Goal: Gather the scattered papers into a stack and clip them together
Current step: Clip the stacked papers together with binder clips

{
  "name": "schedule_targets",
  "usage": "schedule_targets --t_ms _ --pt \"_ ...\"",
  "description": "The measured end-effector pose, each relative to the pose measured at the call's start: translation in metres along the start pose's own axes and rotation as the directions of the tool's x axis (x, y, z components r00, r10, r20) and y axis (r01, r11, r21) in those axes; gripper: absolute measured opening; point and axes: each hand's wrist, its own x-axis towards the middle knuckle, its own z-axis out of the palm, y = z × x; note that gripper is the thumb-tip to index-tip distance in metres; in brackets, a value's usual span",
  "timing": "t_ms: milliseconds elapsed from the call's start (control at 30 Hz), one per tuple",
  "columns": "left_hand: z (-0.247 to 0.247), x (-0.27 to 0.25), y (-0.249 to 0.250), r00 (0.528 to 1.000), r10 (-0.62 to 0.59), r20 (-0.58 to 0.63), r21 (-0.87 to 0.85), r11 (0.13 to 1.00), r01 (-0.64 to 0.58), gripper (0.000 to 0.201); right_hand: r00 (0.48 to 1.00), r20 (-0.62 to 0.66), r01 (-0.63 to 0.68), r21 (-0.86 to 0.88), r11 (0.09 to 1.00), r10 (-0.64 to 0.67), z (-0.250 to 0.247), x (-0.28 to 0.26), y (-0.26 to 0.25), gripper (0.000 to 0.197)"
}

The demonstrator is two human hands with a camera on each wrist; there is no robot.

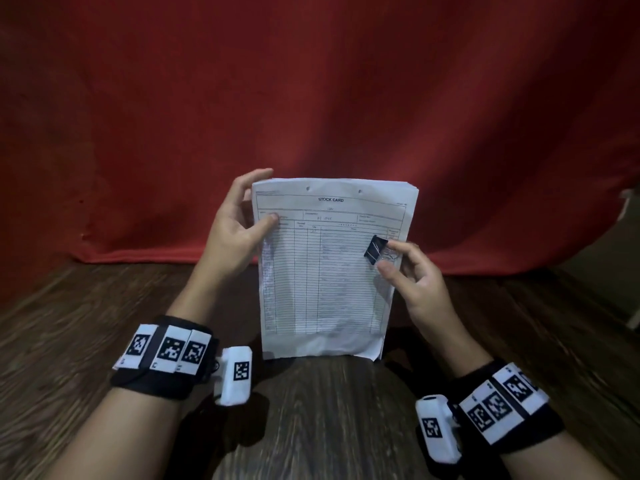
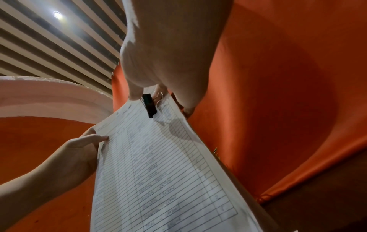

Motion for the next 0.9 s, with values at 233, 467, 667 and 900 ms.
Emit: schedule_targets --t_ms 233,467,667,900 --pt "-0.007 0.010 0.007 0.997 -0.043 0.060 0.017 0.999 0.042 0.052 0.999 0.039 -0.026 0.024 0.999 0.025 -0.002 -0.002 -0.002 0.037" --pt "0.011 -0.010 -0.022 0.956 -0.270 0.115 -0.167 0.943 0.287 0.030 1.000 0.020 -0.020 -0.033 0.999 0.021 0.004 -0.002 -0.002 0.037" --pt "0.013 -0.009 -0.022 0.973 -0.222 0.063 -0.223 0.947 0.230 0.040 1.000 0.019 -0.008 -0.077 0.997 0.010 0.001 -0.001 -0.006 0.034" --pt "0.019 -0.011 -0.023 0.988 -0.151 -0.031 -0.252 0.958 0.138 0.012 0.998 0.046 0.062 -0.318 0.946 -0.050 -0.012 0.002 -0.021 0.037"
